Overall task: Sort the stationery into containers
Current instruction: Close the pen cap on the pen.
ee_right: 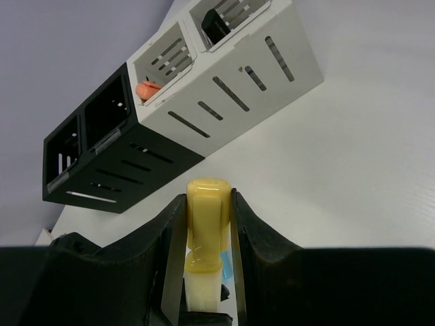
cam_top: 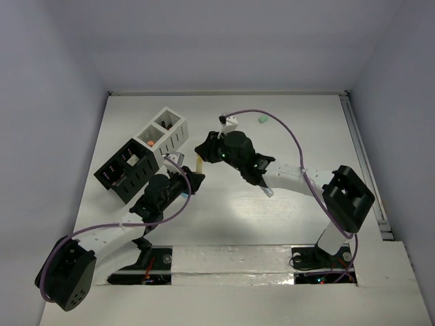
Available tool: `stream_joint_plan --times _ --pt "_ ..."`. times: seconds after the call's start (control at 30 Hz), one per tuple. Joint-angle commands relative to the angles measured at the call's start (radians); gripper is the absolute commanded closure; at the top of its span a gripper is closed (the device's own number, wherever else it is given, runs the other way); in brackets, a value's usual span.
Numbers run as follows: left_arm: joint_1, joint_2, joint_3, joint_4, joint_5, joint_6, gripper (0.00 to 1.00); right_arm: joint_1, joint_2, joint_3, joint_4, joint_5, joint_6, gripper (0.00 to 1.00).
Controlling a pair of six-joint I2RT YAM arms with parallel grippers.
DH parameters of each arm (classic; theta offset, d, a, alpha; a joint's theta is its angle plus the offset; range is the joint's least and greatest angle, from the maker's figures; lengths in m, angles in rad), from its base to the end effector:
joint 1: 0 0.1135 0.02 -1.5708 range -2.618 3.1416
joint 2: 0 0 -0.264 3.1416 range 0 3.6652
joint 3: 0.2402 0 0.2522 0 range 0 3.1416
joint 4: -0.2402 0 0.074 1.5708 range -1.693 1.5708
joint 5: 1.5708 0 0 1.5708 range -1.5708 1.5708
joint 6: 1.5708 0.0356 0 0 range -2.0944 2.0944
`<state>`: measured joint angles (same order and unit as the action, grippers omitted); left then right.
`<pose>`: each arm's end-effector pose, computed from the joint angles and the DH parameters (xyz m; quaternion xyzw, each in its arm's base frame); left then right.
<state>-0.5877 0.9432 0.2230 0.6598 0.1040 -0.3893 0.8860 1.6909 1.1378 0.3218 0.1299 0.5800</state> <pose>0.1626 -0.1128 0.2041 0.1075 0.7200 -0.3547 0.5867 0.2553 0.3053 0.2729 -0.0794 0.7793 0.3767 0.4944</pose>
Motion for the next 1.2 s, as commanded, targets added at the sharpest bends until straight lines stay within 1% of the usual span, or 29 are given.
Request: stream_joint_plan --times 0.0,0.33,0.53,0.73,1.0,1.17 --pt "-0.004 -0.032 0.032 0.027 -0.016 0.017 1.0 0.016 -0.002 0.02 0.036 0.04 -0.016 0.91" --pt "-0.004 -0.046 0.027 0.024 -0.024 0.015 1.0 0.044 0.007 -0.003 0.077 0.076 -0.02 0.91" --pt "-0.004 -0.052 0.024 0.024 -0.029 0.012 1.0 0.091 0.004 -0.023 0.099 0.142 -0.04 0.91" --pt "-0.004 -0.102 0.01 0.017 -0.067 0.01 1.0 0.11 0.007 -0.049 0.118 0.177 -0.025 0.91" --pt "-0.004 -0.139 -0.005 0.015 -0.09 0.006 1.0 0.128 0.007 -0.061 0.128 0.185 -0.009 0.91" --pt "-0.004 -0.147 -0.007 0.015 -0.093 0.006 1.0 0.128 -0.002 -0.079 0.146 0.149 0.014 0.91"
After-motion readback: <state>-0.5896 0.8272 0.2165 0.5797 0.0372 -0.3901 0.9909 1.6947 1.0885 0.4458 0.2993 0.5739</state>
